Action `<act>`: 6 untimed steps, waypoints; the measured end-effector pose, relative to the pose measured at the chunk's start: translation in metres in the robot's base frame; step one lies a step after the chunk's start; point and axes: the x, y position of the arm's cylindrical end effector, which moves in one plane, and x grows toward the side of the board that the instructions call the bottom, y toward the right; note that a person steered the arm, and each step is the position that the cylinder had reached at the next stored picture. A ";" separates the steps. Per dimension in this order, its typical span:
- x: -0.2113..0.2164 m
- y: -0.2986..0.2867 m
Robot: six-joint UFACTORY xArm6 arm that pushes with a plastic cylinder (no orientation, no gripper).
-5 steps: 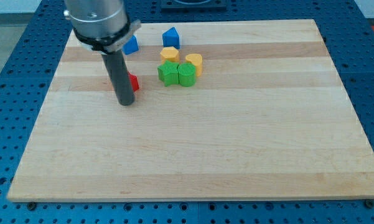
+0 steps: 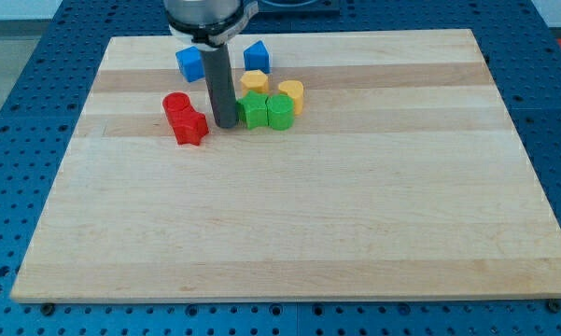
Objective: Keep arm above green star
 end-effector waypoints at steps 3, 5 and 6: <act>-0.031 0.020; -0.011 0.108; -0.007 0.138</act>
